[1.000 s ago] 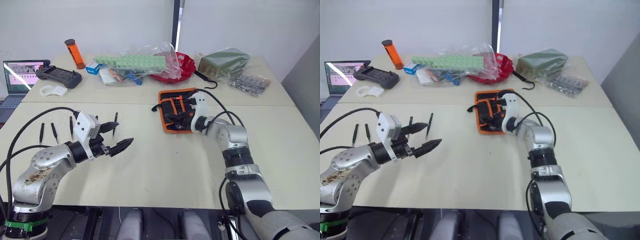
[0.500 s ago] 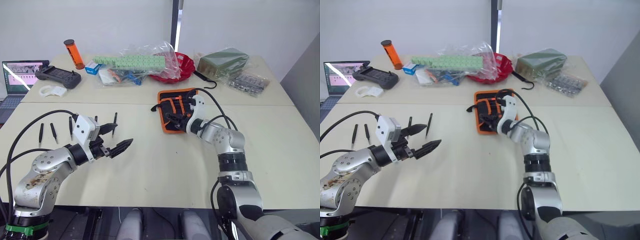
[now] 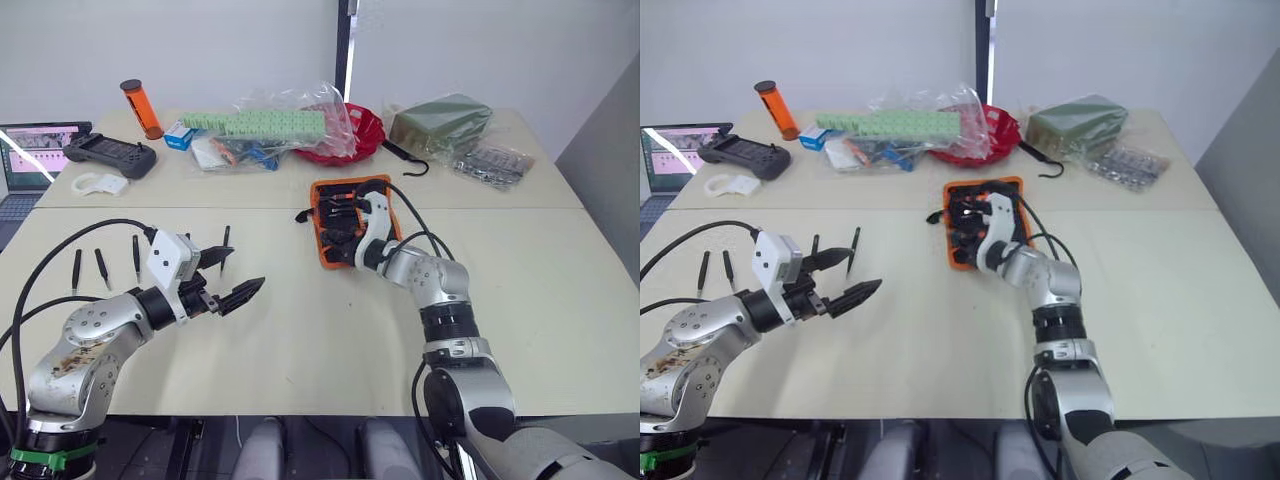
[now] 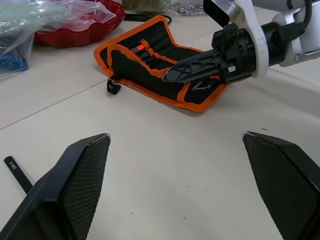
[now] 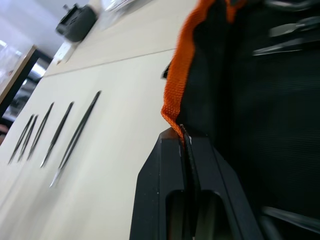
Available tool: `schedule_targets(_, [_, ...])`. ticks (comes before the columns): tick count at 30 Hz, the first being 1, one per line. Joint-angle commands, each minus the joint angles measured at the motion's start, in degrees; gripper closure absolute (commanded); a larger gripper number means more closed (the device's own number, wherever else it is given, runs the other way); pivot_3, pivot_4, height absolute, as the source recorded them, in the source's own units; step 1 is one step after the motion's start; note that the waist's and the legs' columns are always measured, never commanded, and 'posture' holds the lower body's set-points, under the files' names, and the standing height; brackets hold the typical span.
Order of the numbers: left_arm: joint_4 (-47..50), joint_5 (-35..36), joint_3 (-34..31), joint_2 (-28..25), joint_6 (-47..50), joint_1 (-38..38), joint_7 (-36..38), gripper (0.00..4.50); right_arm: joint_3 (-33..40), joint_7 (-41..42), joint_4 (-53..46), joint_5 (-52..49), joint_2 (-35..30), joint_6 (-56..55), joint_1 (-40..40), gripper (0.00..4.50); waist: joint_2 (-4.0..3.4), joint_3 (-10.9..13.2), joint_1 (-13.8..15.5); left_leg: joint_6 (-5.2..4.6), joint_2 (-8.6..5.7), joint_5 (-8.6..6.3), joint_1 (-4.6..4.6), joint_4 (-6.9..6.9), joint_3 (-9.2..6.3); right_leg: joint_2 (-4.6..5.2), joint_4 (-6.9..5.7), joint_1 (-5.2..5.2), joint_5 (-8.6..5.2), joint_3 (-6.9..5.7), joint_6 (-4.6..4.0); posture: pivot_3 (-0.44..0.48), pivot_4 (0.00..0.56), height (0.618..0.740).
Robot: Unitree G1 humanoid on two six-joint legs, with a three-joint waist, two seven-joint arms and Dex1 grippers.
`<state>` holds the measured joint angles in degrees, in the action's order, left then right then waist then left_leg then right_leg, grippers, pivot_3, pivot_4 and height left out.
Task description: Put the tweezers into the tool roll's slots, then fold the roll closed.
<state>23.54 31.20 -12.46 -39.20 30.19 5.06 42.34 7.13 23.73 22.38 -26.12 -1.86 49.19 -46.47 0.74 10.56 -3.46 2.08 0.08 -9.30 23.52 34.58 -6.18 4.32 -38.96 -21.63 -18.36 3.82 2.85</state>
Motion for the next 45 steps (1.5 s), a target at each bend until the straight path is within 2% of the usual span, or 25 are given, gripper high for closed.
schedule_targets(1, [0.1,-0.2,-1.0,-1.1,-1.5,0.4,1.2,0.00,-3.8,5.1,-5.2,-1.8,-1.3,3.4,0.5,4.47,0.00,0.0,-0.1,0.00,0.00,0.00,0.03,0.00,0.00,0.00,0.00,-0.03,0.00,0.00,0.00,0.000,0.150,0.740])
schedule_targets(11, [-2.3,-0.6,-0.4,-4.4,-2.5,2.1,7.0,0.00,-11.2,15.9,-18.2,-5.1,-10.2,13.2,4.4,4.47,0.00,0.0,-0.2,0.00,0.00,0.01,0.60,0.12,-0.01,-0.01,-0.09,-0.58,0.01,0.00,0.00,0.000,0.150,0.740])
schedule_targets(22, [-13.0,-9.3,10.9,-10.3,-15.3,12.0,23.0,0.00,-14.4,25.0,-38.1,-12.4,-24.8,18.8,14.5,4.47,0.06,0.0,0.3,0.00,-0.02,0.01,0.68,0.16,0.00,0.01,-0.03,-0.59,0.00,-0.01,0.01,0.000,0.150,0.740])
schedule_targets(25, [-18.6,-13.4,15.7,-8.8,-19.7,17.4,25.8,0.00,-14.5,25.7,-39.5,-12.6,-26.5,17.2,16.0,4.47,0.11,0.1,0.6,-0.01,-0.02,0.01,0.69,0.20,0.00,0.00,-0.03,-0.59,0.00,-0.01,0.01,0.000,0.150,0.740])
schedule_targets(32, [-37.4,-25.7,26.2,-3.1,-39.1,31.9,31.1,0.00,-14.2,22.9,-39.2,-11.1,-26.9,15.1,17.5,4.47,0.30,0.2,1.0,-0.01,-0.04,0.01,0.77,0.29,0.00,0.00,-0.03,-0.59,0.03,-0.02,0.06,0.000,0.150,0.740])
schedule_targets(37, [-51.8,-29.3,29.2,3.0,-49.0,41.5,33.4,0.00,-13.3,22.5,-40.2,-12.0,-27.2,14.4,18.9,4.47,0.44,0.3,1.1,-0.02,-0.07,0.01,0.82,0.38,-0.01,0.01,-0.04,-0.59,0.05,-0.04,0.11,0.000,0.150,0.740])
schedule_targets(43, [-60.9,-31.1,30.5,7.1,-55.9,46.4,35.8,0.00,-12.7,21.7,-40.9,-12.2,-27.8,13.9,20.0,4.47,0.49,0.3,0.7,-0.02,-0.09,0.01,0.85,0.39,-0.01,0.03,-0.04,-0.60,0.07,-0.04,0.15,0.000,0.150,0.740])
schedule_targets(45, [-61.3,-30.6,30.9,7.9,-56.0,46.2,38.0,0.56,-12.5,21.3,-41.2,-12.0,-28.0,13.6,20.4,4.50,0.49,0.3,0.7,-0.02,-0.09,0.02,0.85,0.39,-0.02,0.02,-0.04,-0.60,0.07,-0.04,0.15,0.000,0.150,0.740])
